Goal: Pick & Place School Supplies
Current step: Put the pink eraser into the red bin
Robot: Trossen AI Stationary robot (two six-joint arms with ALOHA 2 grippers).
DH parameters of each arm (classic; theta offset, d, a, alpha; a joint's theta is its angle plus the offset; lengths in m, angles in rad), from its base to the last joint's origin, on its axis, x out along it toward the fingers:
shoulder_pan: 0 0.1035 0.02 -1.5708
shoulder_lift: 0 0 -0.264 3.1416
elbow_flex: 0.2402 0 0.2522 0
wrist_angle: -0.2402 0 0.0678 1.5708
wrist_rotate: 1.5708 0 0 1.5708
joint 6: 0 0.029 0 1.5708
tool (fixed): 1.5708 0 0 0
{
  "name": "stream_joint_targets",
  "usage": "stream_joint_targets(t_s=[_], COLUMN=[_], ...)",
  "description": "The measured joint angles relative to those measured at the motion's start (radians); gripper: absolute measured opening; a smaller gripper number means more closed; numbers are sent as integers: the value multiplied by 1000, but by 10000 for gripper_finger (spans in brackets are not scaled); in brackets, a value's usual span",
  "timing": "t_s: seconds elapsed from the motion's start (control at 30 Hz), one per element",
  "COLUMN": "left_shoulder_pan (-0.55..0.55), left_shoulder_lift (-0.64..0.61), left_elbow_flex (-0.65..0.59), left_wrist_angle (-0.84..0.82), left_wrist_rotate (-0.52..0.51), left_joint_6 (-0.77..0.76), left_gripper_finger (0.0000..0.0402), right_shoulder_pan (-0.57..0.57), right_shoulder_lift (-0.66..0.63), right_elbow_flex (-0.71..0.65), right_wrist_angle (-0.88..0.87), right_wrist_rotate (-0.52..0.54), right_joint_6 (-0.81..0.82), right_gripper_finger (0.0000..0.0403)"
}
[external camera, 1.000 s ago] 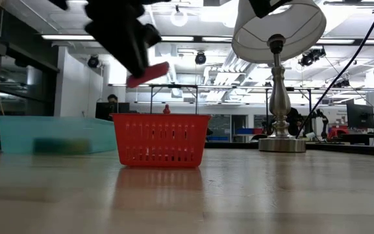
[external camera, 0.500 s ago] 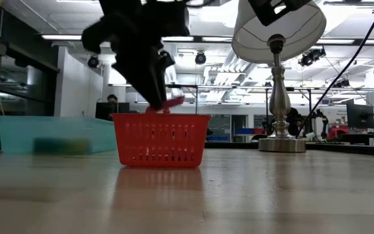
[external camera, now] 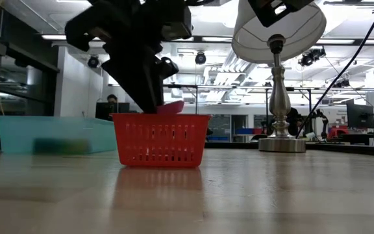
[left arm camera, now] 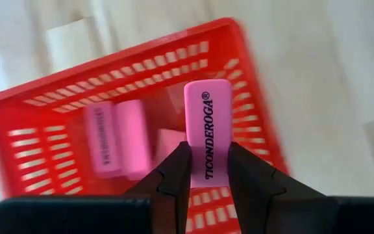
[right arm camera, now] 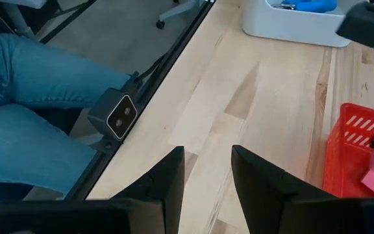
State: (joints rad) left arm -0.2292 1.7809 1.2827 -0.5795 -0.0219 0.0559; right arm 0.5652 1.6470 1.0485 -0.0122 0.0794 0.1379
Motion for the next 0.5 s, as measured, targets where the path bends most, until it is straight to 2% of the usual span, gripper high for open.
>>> stream_joint_targets(t_s=[0.5], left_shoulder_pan=[20], left_shoulder_lift=[0], left_elbow_flex=[0], left_wrist_angle=[34], left_wrist_rotate=[32], left_joint_6=[-4], left_gripper_finger=[82], right_shoulder_pan=[0], right_shoulder_lift=[0], right_elbow_flex=[0], right_wrist_angle=[1], right_wrist_rotate=[0], right_joint_6=[1], right_gripper_finger=[119])
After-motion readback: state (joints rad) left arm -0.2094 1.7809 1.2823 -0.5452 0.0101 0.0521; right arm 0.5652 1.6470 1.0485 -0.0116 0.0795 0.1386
